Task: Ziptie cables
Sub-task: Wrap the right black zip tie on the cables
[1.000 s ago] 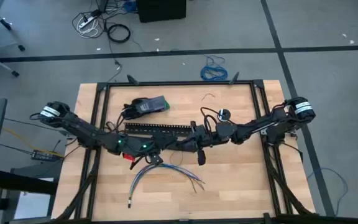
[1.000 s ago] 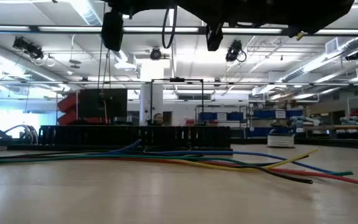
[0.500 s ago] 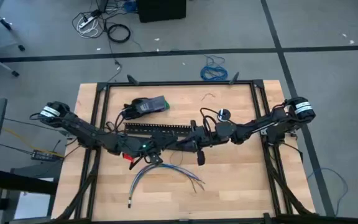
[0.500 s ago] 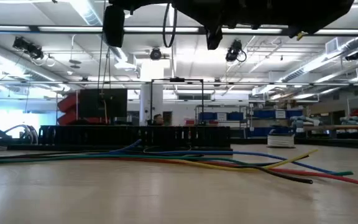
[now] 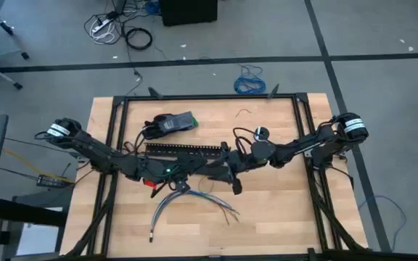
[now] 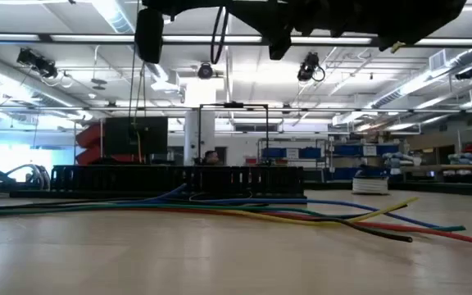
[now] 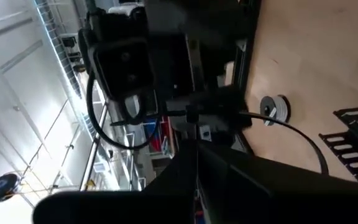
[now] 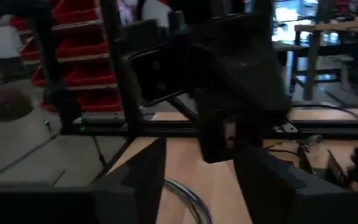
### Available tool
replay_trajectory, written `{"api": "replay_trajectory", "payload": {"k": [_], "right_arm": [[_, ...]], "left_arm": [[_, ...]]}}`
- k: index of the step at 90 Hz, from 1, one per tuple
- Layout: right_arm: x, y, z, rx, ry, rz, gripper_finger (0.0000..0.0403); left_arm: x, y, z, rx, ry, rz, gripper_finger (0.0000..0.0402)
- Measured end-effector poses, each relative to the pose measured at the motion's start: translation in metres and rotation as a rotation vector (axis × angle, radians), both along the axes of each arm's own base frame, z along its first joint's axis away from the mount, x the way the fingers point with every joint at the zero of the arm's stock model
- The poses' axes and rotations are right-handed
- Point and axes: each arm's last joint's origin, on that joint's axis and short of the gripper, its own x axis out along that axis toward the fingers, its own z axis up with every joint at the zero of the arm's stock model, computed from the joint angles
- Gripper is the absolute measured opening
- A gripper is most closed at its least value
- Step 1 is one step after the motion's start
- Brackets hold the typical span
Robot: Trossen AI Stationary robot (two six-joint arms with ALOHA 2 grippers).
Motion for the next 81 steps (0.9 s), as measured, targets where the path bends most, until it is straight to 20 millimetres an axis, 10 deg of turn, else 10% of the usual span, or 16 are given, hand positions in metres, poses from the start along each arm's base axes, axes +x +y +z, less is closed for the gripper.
{"api": "replay_trajectory", "payload": {"k": [81], "right_arm": [[-0.016,-0.008,0.028,-0.058,-0.038,-0.09,0.0193]], "left_arm": [[0.0,-0.002,-0.007,-0.276,-0.028,-0.031,0.0]]}}
